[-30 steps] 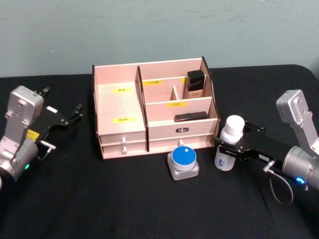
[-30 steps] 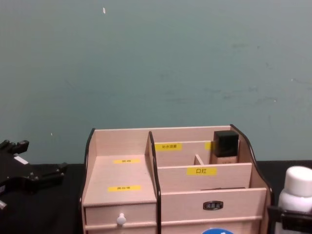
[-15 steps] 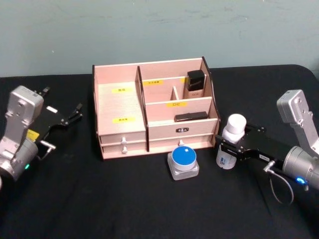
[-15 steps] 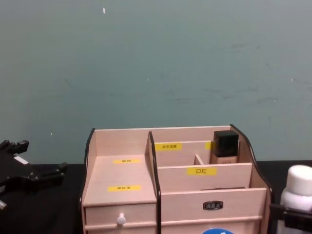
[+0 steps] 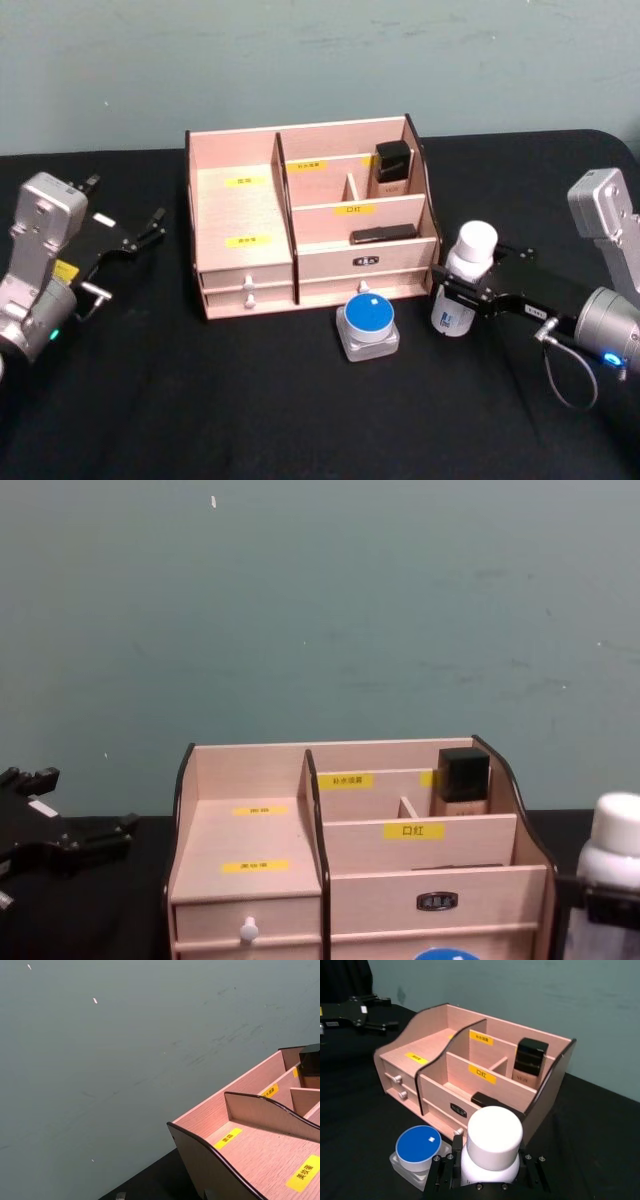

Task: Pick up the facial cleanser and watermelon frost from the table and place them into the tiered storage box.

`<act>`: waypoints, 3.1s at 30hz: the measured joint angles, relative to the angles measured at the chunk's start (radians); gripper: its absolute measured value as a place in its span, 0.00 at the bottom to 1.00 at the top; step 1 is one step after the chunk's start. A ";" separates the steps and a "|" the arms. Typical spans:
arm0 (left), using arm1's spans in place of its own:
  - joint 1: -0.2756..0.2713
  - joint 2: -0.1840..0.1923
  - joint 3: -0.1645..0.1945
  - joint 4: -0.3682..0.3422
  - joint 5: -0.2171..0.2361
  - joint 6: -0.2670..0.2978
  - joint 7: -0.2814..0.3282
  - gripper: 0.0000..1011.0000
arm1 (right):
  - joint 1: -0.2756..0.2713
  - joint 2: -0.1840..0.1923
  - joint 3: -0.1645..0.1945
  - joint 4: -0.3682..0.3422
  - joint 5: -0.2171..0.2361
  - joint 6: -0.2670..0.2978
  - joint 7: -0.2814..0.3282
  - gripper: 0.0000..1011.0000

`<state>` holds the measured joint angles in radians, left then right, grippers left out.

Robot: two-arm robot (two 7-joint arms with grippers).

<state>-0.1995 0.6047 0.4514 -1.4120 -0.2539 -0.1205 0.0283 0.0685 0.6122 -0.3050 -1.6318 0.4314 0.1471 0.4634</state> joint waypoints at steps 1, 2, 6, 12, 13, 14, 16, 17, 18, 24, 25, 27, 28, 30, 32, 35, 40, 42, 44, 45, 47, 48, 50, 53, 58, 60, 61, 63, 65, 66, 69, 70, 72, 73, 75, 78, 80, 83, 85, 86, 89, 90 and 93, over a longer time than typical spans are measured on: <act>0.000 0.000 0.000 0.000 0.000 0.000 0.000 1.00 | -0.003 0.006 0.002 -0.014 0.001 0.004 0.000 0.60; 0.000 0.000 0.000 0.000 0.000 0.000 0.000 1.00 | -0.003 0.006 0.002 -0.014 0.001 0.004 0.000 0.60; 0.000 0.000 0.000 0.000 0.000 0.000 0.000 1.00 | -0.006 0.027 0.004 -0.062 0.002 0.020 -0.001 0.60; 0.000 0.000 0.000 0.000 0.000 0.000 0.000 1.00 | 0.005 0.047 -0.003 -0.129 0.001 0.045 0.005 0.60; 0.000 0.000 0.000 0.000 0.000 0.000 0.000 1.00 | 0.008 0.048 -0.005 -0.136 0.002 0.048 0.006 0.60; 0.000 0.000 0.000 0.000 0.000 0.000 0.000 1.00 | 0.015 0.050 -0.009 -0.150 0.005 0.056 0.010 0.60; 0.000 0.000 0.000 0.000 0.000 0.000 0.000 1.00 | 0.024 0.050 -0.015 -0.163 0.010 0.064 0.014 0.60; 0.000 0.000 0.000 0.000 0.000 0.000 0.000 1.00 | 0.033 0.049 -0.022 -0.174 0.013 0.071 0.016 0.60; 0.000 0.000 0.000 0.000 0.000 0.000 0.000 1.00 | 0.039 0.047 -0.026 -0.179 0.014 0.074 0.017 0.60; 0.000 0.000 0.000 0.000 0.000 0.000 0.000 1.00 | 0.101 0.024 -0.071 -0.193 0.020 0.098 0.023 0.60; 0.000 0.000 0.000 0.000 0.000 0.000 0.000 1.00 | 0.112 0.019 -0.078 -0.192 0.020 0.101 0.023 0.60; 0.000 0.000 0.000 0.000 0.000 0.000 0.000 1.00 | 0.142 0.003 -0.096 -0.183 0.017 0.110 0.020 0.60; 0.000 0.000 0.000 0.000 0.000 0.000 0.000 1.00 | 0.151 -0.003 -0.102 -0.180 0.017 0.113 0.018 0.60; 0.000 0.000 0.000 0.000 0.000 0.000 0.000 1.00 | 0.173 -0.016 -0.113 -0.167 0.013 0.119 0.013 0.60; 0.000 0.000 0.000 0.000 0.000 0.000 0.000 1.00 | 0.206 -0.039 -0.129 -0.147 0.004 0.128 0.003 0.60; 0.000 0.000 0.000 0.000 0.000 0.000 0.000 1.00 | 0.249 -0.069 -0.150 -0.115 -0.006 0.140 -0.011 0.60; 0.000 0.000 0.000 0.000 0.000 0.000 0.000 1.00 | 0.307 -0.122 -0.171 -0.059 -0.020 0.155 -0.036 0.60; 0.000 0.000 0.000 0.000 0.000 0.000 0.000 1.00 | 0.333 -0.149 -0.180 -0.024 -0.032 0.157 -0.054 0.60; 0.000 0.000 0.000 0.000 0.000 0.000 0.000 1.00 | 0.358 -0.176 -0.188 0.010 -0.049 0.155 -0.071 0.60; 0.000 0.000 0.000 0.000 0.000 0.000 0.000 1.00 | 0.366 -0.184 -0.190 0.022 -0.055 0.153 -0.075 0.60; 0.000 0.000 0.000 0.000 0.000 0.000 0.000 1.00 | 0.386 -0.208 -0.196 0.054 -0.071 0.148 -0.086 0.60; 0.000 0.000 0.000 0.000 0.000 0.000 0.000 1.00 | 0.394 -0.216 -0.197 0.066 -0.076 0.147 -0.089 0.60; 0.000 0.000 0.000 0.000 0.000 0.000 0.000 1.00 | 0.414 -0.239 -0.202 0.099 -0.091 0.146 -0.095 0.60; 0.000 0.000 0.000 0.000 0.000 0.000 0.000 1.00 | 0.437 -0.267 -0.210 0.142 -0.108 0.143 -0.100 0.60; 0.000 0.000 0.000 0.000 0.000 0.000 0.000 1.00 | 0.464 -0.300 -0.216 0.195 -0.128 0.130 -0.100 0.60; 0.000 0.000 0.000 0.000 0.000 0.000 0.000 1.00 | 0.474 -0.313 -0.221 0.217 -0.139 0.123 -0.098 0.60; 0.000 0.000 0.000 0.000 0.000 0.000 0.000 1.00 | 0.477 -0.317 -0.222 0.223 -0.143 0.121 -0.097 0.60; 0.000 0.000 0.000 0.000 0.000 0.000 0.000 1.00 | 0.485 -0.327 -0.224 0.240 -0.154 0.116 -0.096 0.60; 0.000 0.000 0.000 0.000 0.000 0.000 0.000 1.00 | 0.489 -0.333 -0.224 0.251 -0.160 0.111 -0.096 0.60; 0.000 0.000 0.000 0.000 0.000 0.000 0.000 1.00 | 0.492 -0.339 -0.223 0.261 -0.165 0.106 -0.096 0.60; 0.000 0.000 0.000 0.000 0.000 0.000 0.000 1.00 | 0.498 -0.350 -0.219 0.280 -0.176 0.099 -0.097 0.60; 0.000 0.000 0.000 0.000 0.000 0.000 0.000 1.00 | 0.500 -0.353 -0.218 0.284 -0.179 0.098 -0.097 0.60; 0.000 0.000 0.000 0.000 0.000 0.000 0.000 1.00 | 0.502 -0.357 -0.215 0.291 -0.183 0.095 -0.097 0.60; 0.000 0.000 0.000 0.000 0.000 0.000 0.000 1.00 | 0.504 -0.362 -0.213 0.299 -0.186 0.093 -0.097 0.60; 0.000 0.000 0.000 0.000 0.000 0.000 0.000 1.00 | 0.506 -0.368 -0.209 0.308 -0.191 0.091 -0.097 0.60; 0.000 0.000 0.000 0.000 0.000 0.000 0.000 1.00 | 0.507 -0.374 -0.205 0.314 -0.196 0.090 -0.096 0.60; 0.000 0.000 0.000 0.000 0.000 0.000 0.000 1.00 | 0.508 -0.380 -0.202 0.320 -0.201 0.088 -0.095 0.60; 0.000 0.000 0.000 0.000 0.000 0.000 0.000 1.00 | 0.510 -0.386 -0.197 0.332 -0.206 0.084 -0.092 0.60; 0.000 0.000 0.000 0.000 0.000 0.000 0.000 1.00 | 0.513 -0.391 -0.194 0.344 -0.209 0.081 -0.090 0.60; 0.000 0.000 0.000 0.000 0.000 0.000 0.000 1.00 | 0.514 -0.393 -0.193 0.349 -0.209 0.081 -0.089 0.60; 0.000 0.000 0.000 0.000 0.000 0.000 0.000 1.00 | 0.517 -0.399 -0.190 0.364 -0.212 0.077 -0.084 0.60; 0.000 0.000 0.000 0.000 0.000 0.000 0.000 1.00 | 0.518 -0.401 -0.189 0.368 -0.212 0.076 -0.083 0.60; 0.000 0.000 0.000 0.000 0.000 0.000 0.000 1.00 | 0.521 -0.407 -0.186 0.383 -0.213 0.072 -0.079 0.60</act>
<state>-0.1996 0.6047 0.4514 -1.4120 -0.2539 -0.1205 0.0283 0.5893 0.2052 -0.4908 -1.2490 0.2185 0.2191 0.3841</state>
